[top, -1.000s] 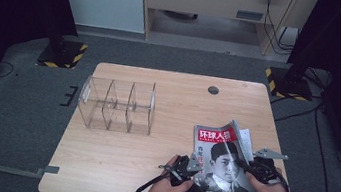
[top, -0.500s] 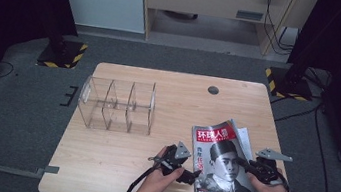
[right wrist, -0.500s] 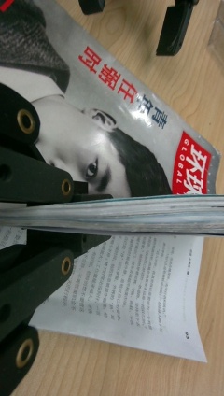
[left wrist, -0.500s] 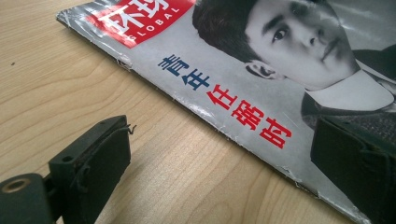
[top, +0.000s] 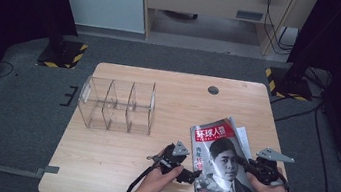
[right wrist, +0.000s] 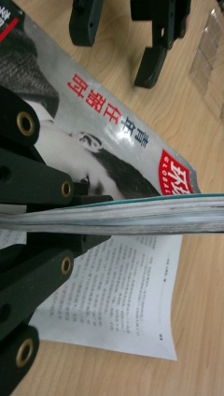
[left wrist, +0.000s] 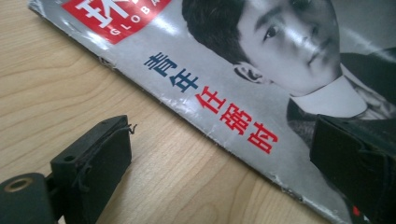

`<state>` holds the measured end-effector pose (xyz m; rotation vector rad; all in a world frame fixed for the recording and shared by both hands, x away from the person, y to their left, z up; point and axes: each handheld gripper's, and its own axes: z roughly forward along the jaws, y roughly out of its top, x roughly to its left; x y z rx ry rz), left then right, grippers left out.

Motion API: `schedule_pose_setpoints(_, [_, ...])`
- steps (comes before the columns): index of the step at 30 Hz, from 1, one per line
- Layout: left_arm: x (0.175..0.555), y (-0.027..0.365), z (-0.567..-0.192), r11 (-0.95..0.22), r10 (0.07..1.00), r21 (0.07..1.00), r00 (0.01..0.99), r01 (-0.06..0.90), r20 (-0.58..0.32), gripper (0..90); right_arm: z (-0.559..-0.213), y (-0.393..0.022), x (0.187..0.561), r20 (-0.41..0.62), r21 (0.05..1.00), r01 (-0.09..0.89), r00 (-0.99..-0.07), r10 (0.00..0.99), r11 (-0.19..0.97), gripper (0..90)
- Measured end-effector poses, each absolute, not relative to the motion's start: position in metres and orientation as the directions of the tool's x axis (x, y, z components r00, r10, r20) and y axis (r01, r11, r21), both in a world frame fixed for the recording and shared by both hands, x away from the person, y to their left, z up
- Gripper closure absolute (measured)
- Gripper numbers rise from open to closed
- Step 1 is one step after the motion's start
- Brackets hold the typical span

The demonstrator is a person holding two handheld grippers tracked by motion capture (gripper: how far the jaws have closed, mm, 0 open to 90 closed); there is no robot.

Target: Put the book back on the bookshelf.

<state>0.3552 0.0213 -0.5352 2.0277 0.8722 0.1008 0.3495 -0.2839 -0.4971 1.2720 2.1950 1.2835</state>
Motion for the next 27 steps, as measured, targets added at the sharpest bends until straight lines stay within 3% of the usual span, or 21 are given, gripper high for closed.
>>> schedule_pose_setpoints(7, [0.361,0.017,-0.537,-0.367,0.572,0.745,0.767,0.557,-0.291,5.6,-0.489,-0.281,0.346,0.171,0.835,0.512,-0.591,0.788,0.203,87.8])
schedule_pose_setpoints(14, [0.365,0.011,-0.537,-0.395,0.545,0.744,0.789,0.539,-0.283,4.4,-0.481,-0.286,0.344,0.204,0.864,0.483,-0.598,0.775,0.145,87.8])
schedule_pose_setpoints(27, [0.379,-0.005,-0.536,-0.439,0.531,0.742,0.813,0.506,-0.240,3.3,-0.488,-0.289,0.347,0.257,0.852,0.514,-0.578,0.774,0.101,87.7])
